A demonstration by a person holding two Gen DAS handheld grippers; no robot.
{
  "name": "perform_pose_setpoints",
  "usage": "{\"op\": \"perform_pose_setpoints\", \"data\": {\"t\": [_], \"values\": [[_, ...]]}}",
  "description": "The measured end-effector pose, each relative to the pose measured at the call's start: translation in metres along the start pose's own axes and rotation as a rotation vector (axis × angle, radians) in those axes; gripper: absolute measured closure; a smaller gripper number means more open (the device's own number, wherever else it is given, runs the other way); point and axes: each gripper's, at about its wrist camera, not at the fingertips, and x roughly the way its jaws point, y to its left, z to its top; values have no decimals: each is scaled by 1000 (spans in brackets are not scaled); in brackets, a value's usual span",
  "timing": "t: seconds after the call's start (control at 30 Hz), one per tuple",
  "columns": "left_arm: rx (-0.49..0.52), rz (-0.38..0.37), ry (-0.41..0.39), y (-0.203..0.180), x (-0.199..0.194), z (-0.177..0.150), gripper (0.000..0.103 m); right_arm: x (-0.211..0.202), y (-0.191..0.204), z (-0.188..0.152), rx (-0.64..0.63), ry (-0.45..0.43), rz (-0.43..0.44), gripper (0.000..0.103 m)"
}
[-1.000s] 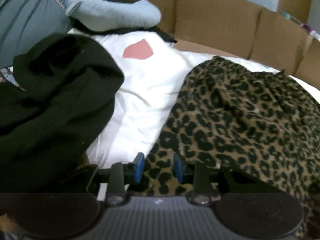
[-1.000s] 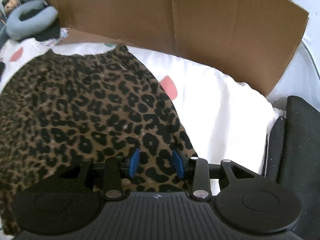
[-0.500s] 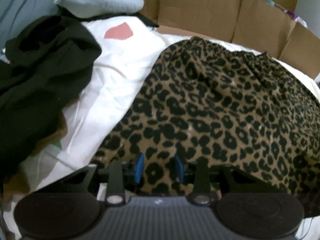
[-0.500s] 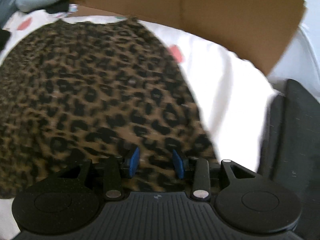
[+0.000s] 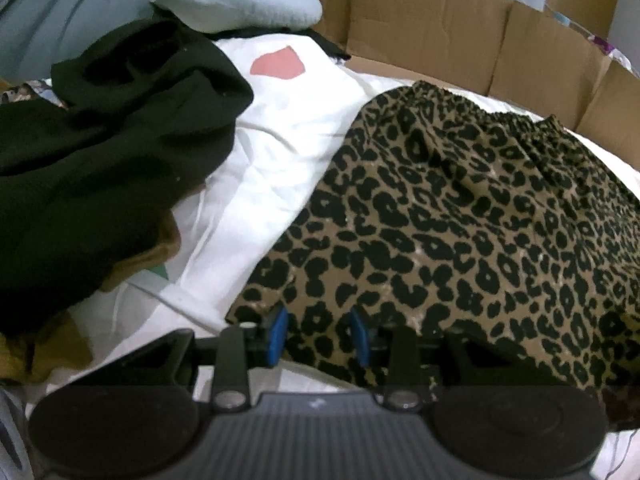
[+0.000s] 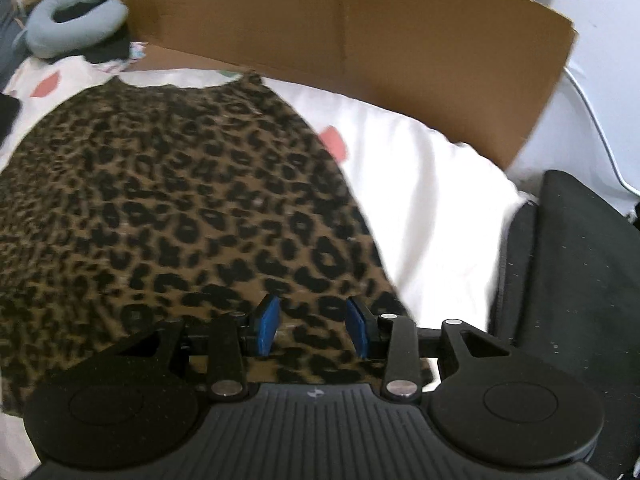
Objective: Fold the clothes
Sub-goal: 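Press the skirt flat on the sheet with the right tool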
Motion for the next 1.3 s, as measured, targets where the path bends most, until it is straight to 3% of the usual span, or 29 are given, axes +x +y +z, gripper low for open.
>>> {"op": "perform_pose_setpoints", "data": {"t": [0.17, 0.57, 0.93, 1.07, 1.3], "values": [[-11, 30, -13, 5, -1, -1, 62, 3, 17, -6, -6, 26, 37, 59], [-31, 109, 4, 24, 13, -4, 57, 23, 22, -26, -77, 90, -24, 59], [-84, 46, -3, 40, 24, -2, 58, 29, 13, -27, -53, 103, -15, 58], [-72, 34, 2, 41, 25, -3, 70, 33, 7, -26, -27, 111, -1, 54], [-102, 16, 6, 46, 25, -1, 73, 31, 9, -22, -3, 114, -20, 55]]}}
